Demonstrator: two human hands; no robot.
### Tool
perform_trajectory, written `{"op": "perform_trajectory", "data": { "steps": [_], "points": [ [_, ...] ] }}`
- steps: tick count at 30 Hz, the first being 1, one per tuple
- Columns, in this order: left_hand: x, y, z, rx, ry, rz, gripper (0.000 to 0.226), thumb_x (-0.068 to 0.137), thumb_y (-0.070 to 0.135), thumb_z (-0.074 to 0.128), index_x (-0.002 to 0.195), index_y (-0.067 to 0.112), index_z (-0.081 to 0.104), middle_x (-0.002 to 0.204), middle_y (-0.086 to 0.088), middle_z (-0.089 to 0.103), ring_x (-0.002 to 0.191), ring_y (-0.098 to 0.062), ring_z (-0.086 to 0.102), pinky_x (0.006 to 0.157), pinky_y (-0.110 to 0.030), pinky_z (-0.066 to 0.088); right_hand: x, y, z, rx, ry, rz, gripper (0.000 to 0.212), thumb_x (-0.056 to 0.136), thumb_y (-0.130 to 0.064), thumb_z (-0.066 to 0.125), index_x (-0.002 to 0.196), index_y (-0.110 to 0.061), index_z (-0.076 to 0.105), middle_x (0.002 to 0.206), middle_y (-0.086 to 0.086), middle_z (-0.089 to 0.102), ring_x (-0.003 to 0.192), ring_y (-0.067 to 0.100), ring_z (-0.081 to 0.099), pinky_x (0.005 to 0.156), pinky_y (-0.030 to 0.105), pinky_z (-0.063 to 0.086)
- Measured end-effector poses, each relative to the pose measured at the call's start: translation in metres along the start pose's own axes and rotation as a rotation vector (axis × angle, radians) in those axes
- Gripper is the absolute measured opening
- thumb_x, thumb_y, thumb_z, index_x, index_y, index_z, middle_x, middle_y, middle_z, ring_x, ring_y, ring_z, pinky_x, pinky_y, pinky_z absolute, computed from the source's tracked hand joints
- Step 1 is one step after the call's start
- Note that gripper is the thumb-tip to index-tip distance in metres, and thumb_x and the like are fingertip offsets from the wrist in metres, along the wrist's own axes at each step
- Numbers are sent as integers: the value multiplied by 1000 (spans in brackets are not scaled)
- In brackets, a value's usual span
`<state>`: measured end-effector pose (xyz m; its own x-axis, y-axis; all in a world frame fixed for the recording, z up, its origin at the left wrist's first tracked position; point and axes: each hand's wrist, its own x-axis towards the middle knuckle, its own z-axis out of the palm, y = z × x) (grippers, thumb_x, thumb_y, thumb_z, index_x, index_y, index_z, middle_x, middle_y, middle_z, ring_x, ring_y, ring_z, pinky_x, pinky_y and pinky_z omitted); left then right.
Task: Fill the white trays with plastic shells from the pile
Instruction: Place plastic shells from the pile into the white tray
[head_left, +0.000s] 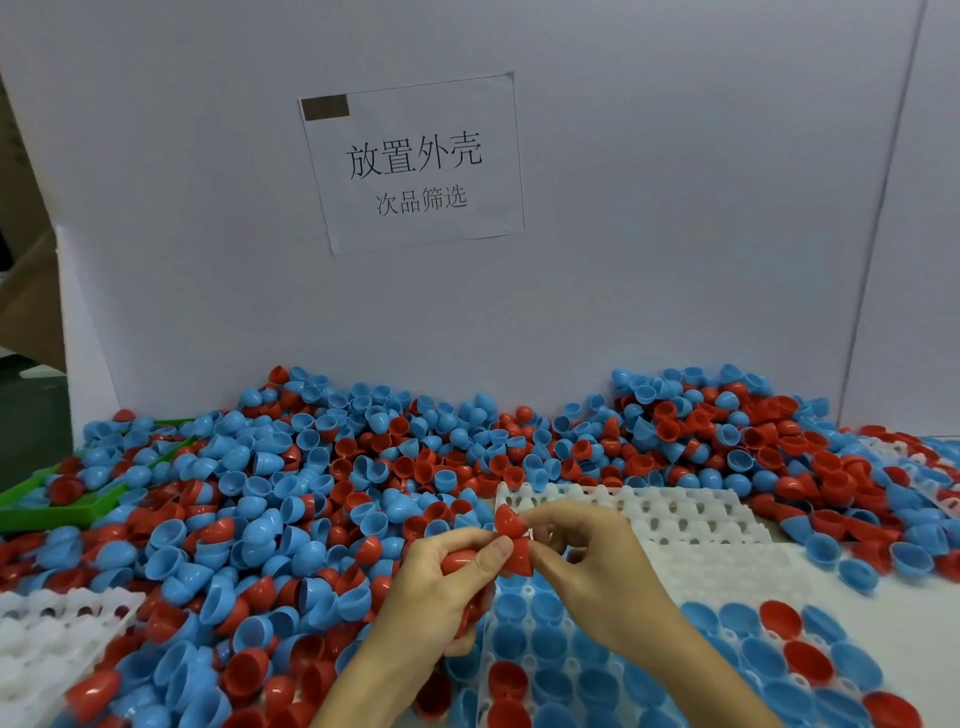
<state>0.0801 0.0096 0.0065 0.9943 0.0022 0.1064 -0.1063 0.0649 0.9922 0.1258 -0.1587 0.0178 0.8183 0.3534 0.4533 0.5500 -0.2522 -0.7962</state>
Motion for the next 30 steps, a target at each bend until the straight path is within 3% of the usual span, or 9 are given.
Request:
{"op": "perform_trajectory", "data": {
  "steps": [4, 7, 9, 14, 18, 20, 23, 28, 30],
  "points": [
    [3, -3, 3, -48, 87, -1, 9, 88, 23, 73, 93, 30, 77, 70, -6, 60, 51, -13, 45, 36, -21, 30, 5, 0, -12, -63, 118, 33, 17, 89, -13, 72, 89, -30, 76, 74, -13, 70, 59, 3, 55, 56, 17, 46],
    [6, -11, -1, -92, 163, -3, 37, 92, -7, 61, 96, 27, 75, 86, -3, 69, 53, -15, 48, 40, -24, 36, 15, 7, -37, -128, 243, 124, 16, 92, -10, 69, 91, -24, 74, 74, -8, 70, 58, -1, 56, 53, 13, 45],
    [7, -12, -1, -131, 206, -18, 39, 91, -13, 56, 106, 21, 69, 94, -4, 72, 55, -18, 52, 43, -26, 40, 21, 12, -55, -276, 244, 171, 14, 93, -11, 67, 90, -22, 75, 74, -11, 68, 60, -3, 58, 52, 12, 42],
    [11, -12, 2, -257, 321, -28, 30, 94, -11, 56, 112, 13, 58, 101, -12, 73, 68, -20, 66, 40, -25, 42, 31, 20, -71, -726, -90, 306, 13, 92, -13, 65, 90, -19, 77, 75, -16, 63, 69, 6, 62, 59, 21, 50],
    [9, -7, 2, -364, 346, -48, 19, 95, -8, 55, 111, 3, 56, 107, -19, 71, 68, -20, 65, 35, -23, 39, 36, 16, -58, -956, -343, 337, 7, 87, -15, 70, 90, -17, 76, 82, -1, 71, 66, 14, 65, 60, 29, 58],
    [7, -4, 2, -413, 339, -61, 17, 96, -7, 55, 110, 1, 56, 106, -21, 70, 65, -18, 63, 33, -21, 35, 37, 15, -50, -1037, -445, 359, 10, 85, -10, 66, 77, -14, 70, 73, 4, 66, 59, 19, 55, 53, 27, 47],
    [4, 1, 2, -471, 332, -86, 15, 96, -4, 54, 109, 4, 58, 104, -18, 72, 63, -17, 63, 32, -19, 31, 37, 15, -45, -1068, -472, 376, 34, 84, -6, 62, 57, -16, 44, 57, 1, 42, 52, 20, 38, 46, 24, 30],
    [1, 8, 4, -512, 331, -111, 11, 97, 6, 56, 106, 11, 61, 109, -12, 75, 72, -20, 72, 32, -20, 32, 34, 12, -51, -989, -482, 432, 11, 85, -7, 60, 75, -9, 63, 71, 5, 55, 62, 21, 44, 54, 29, 36],
    [0, 10, 4, -527, 329, -108, 9, 98, 11, 56, 106, 12, 61, 110, -12, 75, 77, -23, 74, 32, -20, 32, 32, 10, -55, -964, -482, 429, 18, 87, -7, 62, 101, -9, 73, 91, 7, 69, 71, 17, 54, 62, 27, 48]
  ]
}}
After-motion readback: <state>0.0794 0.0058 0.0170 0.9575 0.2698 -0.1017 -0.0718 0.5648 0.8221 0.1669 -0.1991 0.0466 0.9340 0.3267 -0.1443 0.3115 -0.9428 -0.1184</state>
